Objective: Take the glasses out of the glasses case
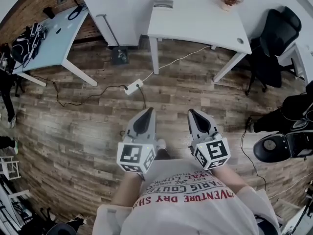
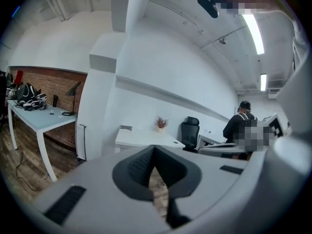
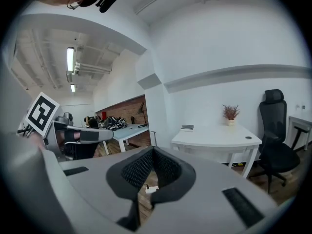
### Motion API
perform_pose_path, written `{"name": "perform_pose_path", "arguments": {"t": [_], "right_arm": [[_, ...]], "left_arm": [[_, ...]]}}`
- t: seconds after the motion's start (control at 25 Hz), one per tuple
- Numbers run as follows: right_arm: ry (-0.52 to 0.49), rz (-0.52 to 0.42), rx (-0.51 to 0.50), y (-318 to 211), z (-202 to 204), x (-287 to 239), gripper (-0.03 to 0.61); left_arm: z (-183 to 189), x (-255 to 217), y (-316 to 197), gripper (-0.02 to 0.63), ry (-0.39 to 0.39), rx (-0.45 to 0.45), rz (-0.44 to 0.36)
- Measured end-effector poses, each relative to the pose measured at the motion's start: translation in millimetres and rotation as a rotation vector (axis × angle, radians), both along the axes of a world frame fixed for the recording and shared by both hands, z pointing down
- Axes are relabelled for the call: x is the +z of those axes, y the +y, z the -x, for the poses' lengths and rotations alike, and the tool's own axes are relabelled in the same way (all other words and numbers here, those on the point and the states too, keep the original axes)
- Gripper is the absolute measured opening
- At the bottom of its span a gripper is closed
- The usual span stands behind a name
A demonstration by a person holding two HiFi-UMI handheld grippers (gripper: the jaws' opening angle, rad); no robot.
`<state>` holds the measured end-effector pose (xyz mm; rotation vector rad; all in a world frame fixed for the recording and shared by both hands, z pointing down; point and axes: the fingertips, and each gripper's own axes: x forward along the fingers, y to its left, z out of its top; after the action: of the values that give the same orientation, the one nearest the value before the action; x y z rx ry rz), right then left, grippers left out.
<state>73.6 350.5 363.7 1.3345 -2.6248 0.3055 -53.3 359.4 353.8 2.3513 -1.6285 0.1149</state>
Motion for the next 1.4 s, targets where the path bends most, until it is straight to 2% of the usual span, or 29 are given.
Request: {"name": "perform_pose_path", "arguments": {"t": [0.24, 0.52, 0.92, 1.2, 1.4], "right_arm": [[0.013, 0.013, 0.007, -39, 44, 5, 0.012], [0.003, 0.030, 0.008, -92, 63, 12, 0.012], [-0.043, 0.033, -0.068, -216, 66, 10, 0.012], [-0.023, 0.019, -0.167, -333, 55, -6, 0.012], [-0.004, -0.001, -0.191, -412, 33, -6, 0.012]], "left_arm": [[52, 4, -44, 0.002, 0.013, -0.017, 0.011], [70, 13, -87, 0.002, 0.014, -0.020, 0.028], [69, 3, -185, 0.002, -0.023, -0.102, 0.012], [57, -15, -295, 0.002, -0.017, -0.193, -0.011], [38, -12, -372, 0.002, 0.008, -0.222, -0.024]]}}
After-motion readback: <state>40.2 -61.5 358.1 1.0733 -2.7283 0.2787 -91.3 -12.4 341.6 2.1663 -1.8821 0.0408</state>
